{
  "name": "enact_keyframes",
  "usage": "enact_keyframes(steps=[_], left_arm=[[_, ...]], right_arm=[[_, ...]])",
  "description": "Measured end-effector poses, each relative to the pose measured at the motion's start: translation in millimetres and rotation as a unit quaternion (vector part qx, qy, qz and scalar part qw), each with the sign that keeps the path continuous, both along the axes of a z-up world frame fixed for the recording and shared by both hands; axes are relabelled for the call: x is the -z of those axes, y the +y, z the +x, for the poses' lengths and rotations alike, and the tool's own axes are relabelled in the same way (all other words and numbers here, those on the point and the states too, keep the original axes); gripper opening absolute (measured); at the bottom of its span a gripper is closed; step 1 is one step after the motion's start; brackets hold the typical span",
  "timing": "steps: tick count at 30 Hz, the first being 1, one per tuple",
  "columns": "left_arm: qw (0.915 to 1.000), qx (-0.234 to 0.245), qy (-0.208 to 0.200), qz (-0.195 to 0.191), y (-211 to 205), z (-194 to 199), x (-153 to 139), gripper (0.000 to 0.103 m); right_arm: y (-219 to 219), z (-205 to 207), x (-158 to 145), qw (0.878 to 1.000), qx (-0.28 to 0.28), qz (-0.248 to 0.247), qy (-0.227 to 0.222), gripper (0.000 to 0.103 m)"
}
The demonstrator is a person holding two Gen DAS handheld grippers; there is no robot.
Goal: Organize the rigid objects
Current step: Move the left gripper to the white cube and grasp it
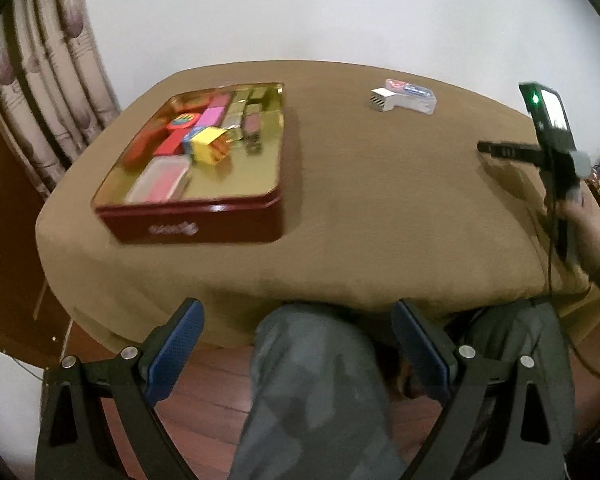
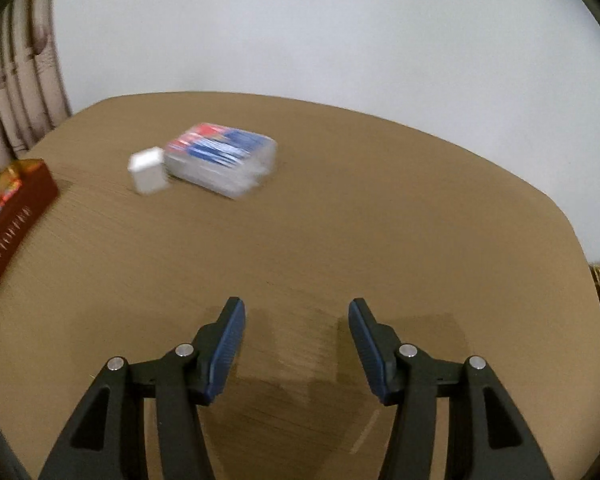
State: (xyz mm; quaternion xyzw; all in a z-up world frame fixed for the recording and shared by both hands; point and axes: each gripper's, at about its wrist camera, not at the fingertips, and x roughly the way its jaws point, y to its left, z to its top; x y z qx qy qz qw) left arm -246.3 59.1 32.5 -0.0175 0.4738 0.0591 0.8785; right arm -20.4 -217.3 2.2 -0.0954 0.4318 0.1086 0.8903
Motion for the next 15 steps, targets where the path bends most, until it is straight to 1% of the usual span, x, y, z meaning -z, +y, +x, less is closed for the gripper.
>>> enact_keyframes(steps=[2, 3, 5, 8, 15], left_arm=[[0.9999, 0.009, 0.000, 0.010, -10.6, 8.7, -2.0, 0.093], [0.9997, 0.016, -0.002, 0.021, -18.2, 14.2, -4.0, 0.093], [0.9990, 0.022, -0.004, 0.038, -27.9, 22.2, -6.0, 0.093], [0.9979, 0.035, -0.004, 0.053, -42.8, 34.8, -7.3, 0.093], [0.9958, 0.057, 0.009, 0.071, -73.7, 67.3, -3.7, 0.094]], right_arm=[[-11.5, -0.1, 9.3, 1.000, 0.004, 0.011, 0.007, 0.055], [-17.5, 0.9, 8.7, 0.999, 0.005, 0.032, 0.010, 0.056], [-29.2, 2.8, 6.1, 0.998, 0.016, 0.065, 0.005, 0.066], [-37.4, 5.2, 10.7, 0.995, 0.020, 0.093, 0.013, 0.066], [-43.3, 5.9, 10.3, 0.992, 0.010, 0.125, 0.011, 0.066]])
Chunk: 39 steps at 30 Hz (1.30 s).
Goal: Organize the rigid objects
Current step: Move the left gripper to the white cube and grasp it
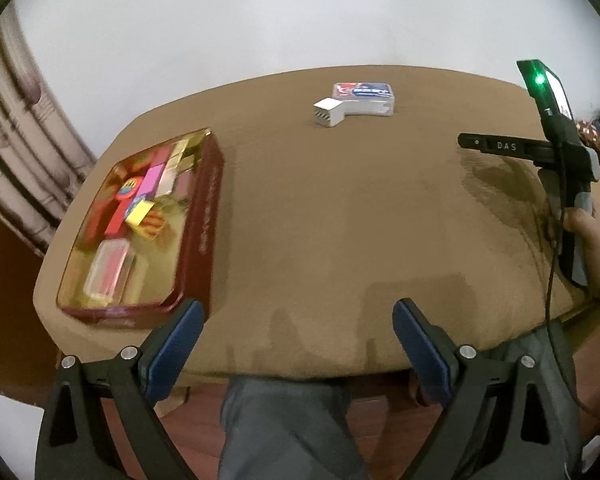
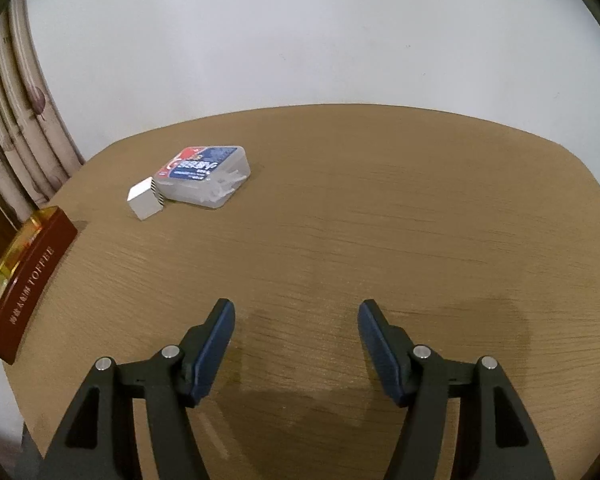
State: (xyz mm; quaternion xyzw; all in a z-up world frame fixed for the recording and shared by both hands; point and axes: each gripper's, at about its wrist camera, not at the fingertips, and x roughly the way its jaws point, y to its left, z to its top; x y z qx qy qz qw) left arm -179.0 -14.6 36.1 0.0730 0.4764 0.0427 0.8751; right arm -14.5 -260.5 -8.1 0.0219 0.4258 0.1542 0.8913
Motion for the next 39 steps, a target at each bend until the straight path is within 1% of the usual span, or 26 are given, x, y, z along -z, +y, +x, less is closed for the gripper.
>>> enact_keyframes(steps=[4, 8, 12, 15, 17, 19, 22, 23, 26, 28, 29, 32, 36, 38, 39], left_arm=[[0.9998, 0.014, 0.001, 0.017, -15.0, 18.6, 2.8, 0.095], [0.9995, 0.029, 0.010, 0.011, -21.9, 44.6, 7.5, 0.095], [0.9981, 0.057, 0.025, 0.003, -21.4, 82.6, 10.3, 0.095], [0.9964, 0.077, 0.034, 0.015, -19.7, 118.9, 11.5, 0.094], [0.9952, 0.091, 0.034, 0.012, -17.4, 144.7, 10.2, 0.094], [0.9957, 0.085, 0.032, 0.015, -11.1, 174.5, 10.0, 0.094], [0.9976, 0.057, 0.039, -0.004, 3.9, 215.2, 15.2, 0.094], [0.9978, 0.035, 0.054, -0.017, 11.1, 230.5, 20.6, 0.093], [0.9944, 0.000, 0.082, -0.067, 24.9, 255.6, 32.9, 0.091], [0.9928, -0.013, 0.088, -0.081, 28.3, 266.5, 39.4, 0.091], [0.9930, -0.014, 0.086, -0.079, 27.7, 269.9, 41.4, 0.091], [0.9953, 0.002, 0.079, -0.056, 19.4, 278.7, 47.5, 0.091], [0.9963, 0.023, 0.077, -0.030, 11.9, 285.2, 54.9, 0.091], [0.9960, 0.028, 0.080, -0.031, 12.2, 290.3, 57.9, 0.089], [0.9955, 0.030, 0.083, -0.035, 12.9, 292.6, 59.6, 0.086]], right_arm=[[0.9, -9.8, -6.5, 1.000, -0.005, 0.011, -0.003, 0.066], [-2.2, -12.0, -9.0, 1.000, -0.004, 0.022, -0.009, 0.066], [-5.3, -13.5, -10.5, 0.999, -0.002, 0.033, -0.014, 0.067], [-7.7, -16.3, -12.8, 0.999, -0.002, 0.039, -0.020, 0.067], [-10.0, -20.6, -15.5, 0.999, 0.000, 0.045, -0.024, 0.067], [-11.4, -22.0, -16.6, 0.998, 0.002, 0.048, -0.027, 0.067], [-12.7, -23.8, -17.4, 0.998, 0.003, 0.054, -0.031, 0.067], [-12.7, -25.1, -18.1, 0.998, 0.004, 0.056, -0.032, 0.067], [-14.5, -26.4, -19.3, 0.997, 0.005, 0.062, -0.035, 0.067], [-15.3, -27.4, -19.9, 0.997, 0.005, 0.065, -0.036, 0.067], [-15.4, -28.2, -20.3, 0.997, 0.005, 0.065, -0.036, 0.067], [-15.1, -29.7, -20.5, 0.997, 0.005, 0.066, -0.037, 0.067], [-15.4, -29.3, -20.9, 0.997, 0.006, 0.066, -0.037, 0.067], [-14.9, -28.6, -20.7, 0.997, 0.006, 0.067, -0.037, 0.067], [-15.5, -29.0, -21.0, 0.997, 0.006, 0.067, -0.037, 0.067]])
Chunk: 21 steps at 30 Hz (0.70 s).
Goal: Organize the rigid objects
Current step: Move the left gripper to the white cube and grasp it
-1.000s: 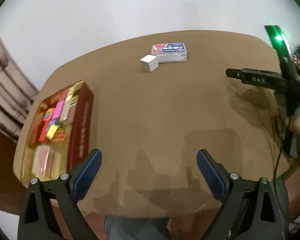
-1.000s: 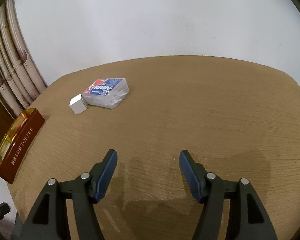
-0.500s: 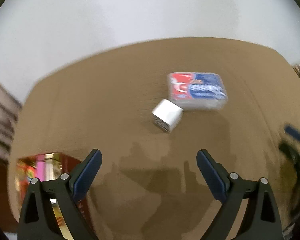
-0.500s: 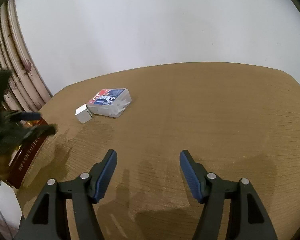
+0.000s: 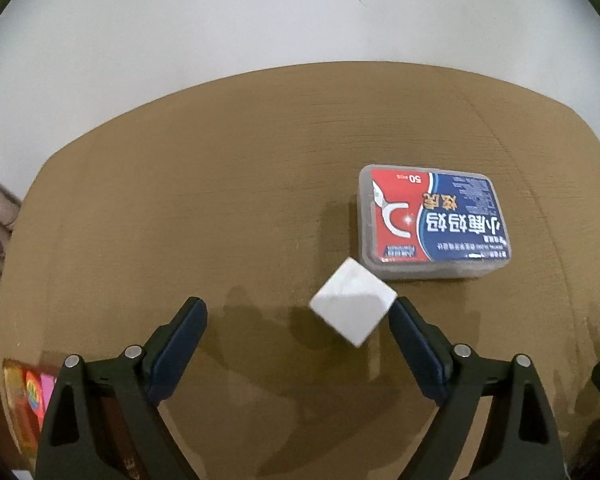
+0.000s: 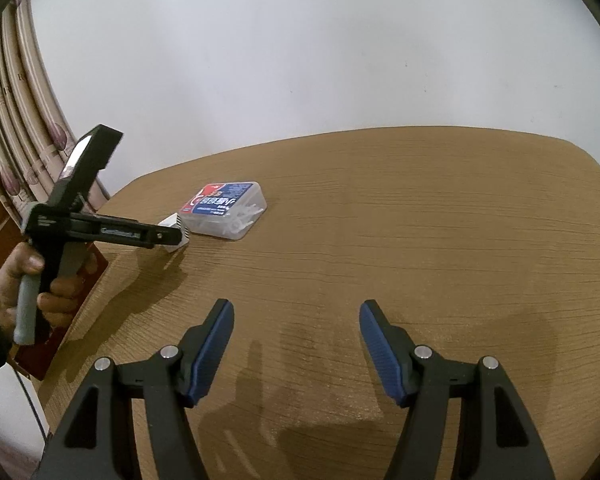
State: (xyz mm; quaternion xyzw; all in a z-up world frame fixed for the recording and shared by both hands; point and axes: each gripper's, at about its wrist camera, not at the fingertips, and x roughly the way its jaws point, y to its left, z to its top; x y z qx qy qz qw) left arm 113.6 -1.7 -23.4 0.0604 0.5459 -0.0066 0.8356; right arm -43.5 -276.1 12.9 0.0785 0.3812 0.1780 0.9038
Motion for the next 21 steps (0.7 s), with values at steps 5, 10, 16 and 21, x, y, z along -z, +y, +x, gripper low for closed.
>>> enact_keyframes(steps=[5, 10, 16, 21], left_arm=[[0.9988, 0.005, 0.024, -0.042, 6.0, 3.3, 5.2, 0.026], [0.9986, 0.003, 0.017, -0.050, 0.7, -28.2, -9.4, 0.026], [0.9959, -0.043, -0.025, -0.075, 46.3, -133.4, -83.5, 0.026], [0.9924, -0.116, 0.001, -0.040, 133.3, -199.6, -108.0, 0.026]], right_arm=[[-0.9, -2.7, -2.2, 1.000, 0.001, 0.002, 0.001, 0.067], [-1.9, -1.7, -1.9, 1.000, 0.006, 0.005, 0.003, 0.067], [-1.4, -0.9, 0.0, 1.000, 0.008, 0.005, 0.005, 0.067], [0.0, 0.7, 2.3, 1.000, 0.010, 0.000, 0.007, 0.067]])
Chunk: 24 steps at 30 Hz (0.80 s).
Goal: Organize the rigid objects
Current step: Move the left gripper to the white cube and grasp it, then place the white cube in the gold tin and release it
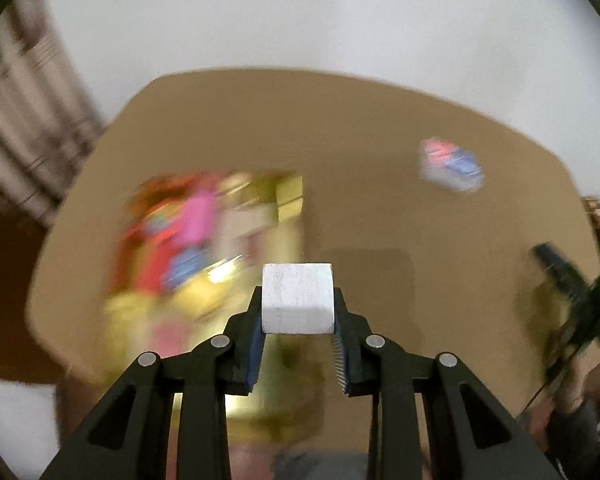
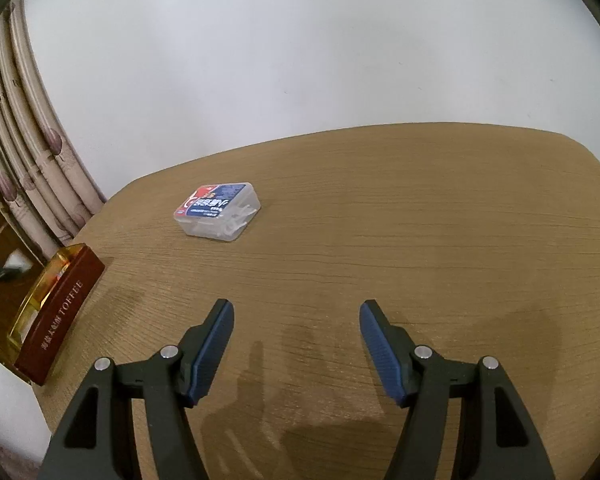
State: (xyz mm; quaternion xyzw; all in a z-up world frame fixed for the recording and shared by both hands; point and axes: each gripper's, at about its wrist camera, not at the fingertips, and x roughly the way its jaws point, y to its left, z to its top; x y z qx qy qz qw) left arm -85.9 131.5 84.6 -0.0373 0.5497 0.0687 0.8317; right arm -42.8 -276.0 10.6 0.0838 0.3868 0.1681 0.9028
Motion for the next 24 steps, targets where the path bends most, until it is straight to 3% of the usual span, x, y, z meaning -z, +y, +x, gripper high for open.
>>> enact_keyframes(steps=[2, 4, 6, 10, 15, 20, 24], left_arm=[[0.9982, -0.034, 0.033, 0.037, 33.6, -19.4, 9.6, 0.026], [0.9973, -0.045, 0.054, 0.017, 53.4, -35.4, 22.1, 0.026], [0.9963, -0.054, 0.061, 0.026, 58.3, -39.4, 34.8, 0.026], [0.9977, -0.039, 0.055, -0.012, 50.4, -24.5, 39.3, 0.026], [0.9973, -0.013, 0.060, -0.039, 27.7, 8.0, 68.9, 0.026], [0.9969, -0.022, 0.064, -0.041, 24.3, 33.1, 89.3, 0.027], [0.9974, -0.034, 0.042, -0.048, 30.9, 35.7, 84.3, 0.040]], right_arm=[[0.5, 0.6, 1.3, 1.000, 0.000, -0.003, 0.002, 0.067], [1.0, 1.2, 2.6, 1.000, 0.000, -0.005, 0.004, 0.067], [3.2, 4.6, 5.0, 1.000, 0.000, -0.008, 0.008, 0.067], [3.9, 7.2, 8.1, 1.000, -0.001, -0.012, 0.012, 0.067], [5.8, 10.6, 12.2, 1.000, -0.005, -0.017, 0.021, 0.067], [5.4, 12.0, 14.3, 0.999, -0.009, -0.019, 0.025, 0.067], [4.8, 11.4, 15.0, 0.999, -0.010, -0.019, 0.026, 0.067]])
